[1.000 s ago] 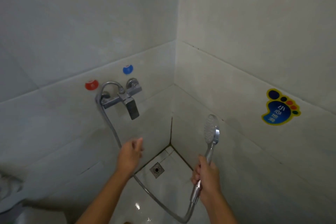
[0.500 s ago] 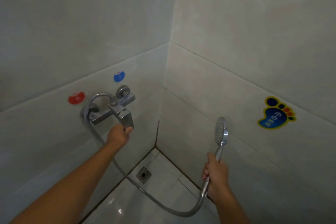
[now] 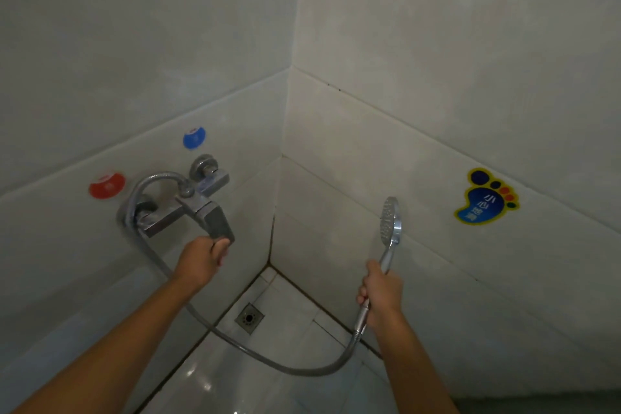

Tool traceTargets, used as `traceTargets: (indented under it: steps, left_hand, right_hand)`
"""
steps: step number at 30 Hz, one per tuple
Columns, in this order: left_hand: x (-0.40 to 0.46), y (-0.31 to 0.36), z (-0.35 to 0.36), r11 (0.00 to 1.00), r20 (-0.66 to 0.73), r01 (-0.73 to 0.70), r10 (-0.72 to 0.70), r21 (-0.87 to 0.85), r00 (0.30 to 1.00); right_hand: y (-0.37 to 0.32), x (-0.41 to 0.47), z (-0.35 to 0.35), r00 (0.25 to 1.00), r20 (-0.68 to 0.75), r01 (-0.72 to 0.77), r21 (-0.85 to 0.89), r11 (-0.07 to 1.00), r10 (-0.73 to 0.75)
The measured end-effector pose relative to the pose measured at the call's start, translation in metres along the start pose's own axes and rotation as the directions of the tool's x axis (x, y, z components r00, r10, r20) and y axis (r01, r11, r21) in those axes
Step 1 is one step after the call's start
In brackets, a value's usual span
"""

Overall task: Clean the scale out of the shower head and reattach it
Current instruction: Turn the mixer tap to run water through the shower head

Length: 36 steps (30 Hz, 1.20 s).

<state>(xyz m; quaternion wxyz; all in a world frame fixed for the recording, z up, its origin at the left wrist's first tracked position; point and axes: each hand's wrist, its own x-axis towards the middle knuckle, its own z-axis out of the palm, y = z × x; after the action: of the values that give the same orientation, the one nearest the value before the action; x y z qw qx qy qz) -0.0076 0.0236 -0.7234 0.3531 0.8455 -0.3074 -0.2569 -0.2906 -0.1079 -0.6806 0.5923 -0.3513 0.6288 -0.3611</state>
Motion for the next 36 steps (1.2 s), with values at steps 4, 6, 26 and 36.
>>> traceTargets:
  steps: [4, 6, 26, 36]
  left_hand:
    - [-0.006, 0.005, 0.0, 0.995, 0.02, 0.012, -0.01, -0.102, 1.0]
    - [-0.005, 0.003, 0.0, 0.991, 0.015, -0.005, 0.007, -0.136, 1.0]
    - [-0.009, -0.001, 0.004, 0.998, -0.06, -0.031, 0.028, -0.049, 0.998]
    - [-0.011, -0.001, 0.005, 0.997, -0.079, -0.042, 0.038, -0.057, 0.996]
  right_hand:
    - [0.003, 0.004, 0.004, 1.0, -0.018, 0.006, -0.031, 0.999, -0.007]
    - [0.005, 0.006, 0.006, 1.0, -0.019, 0.004, -0.034, 0.999, -0.005]
    - [0.007, 0.013, -0.005, 0.941, 0.215, -0.289, 0.118, 0.95, 0.26]
    - [0.013, 0.013, -0.009, 0.993, 0.114, 0.01, -0.252, 0.968, 0.019]
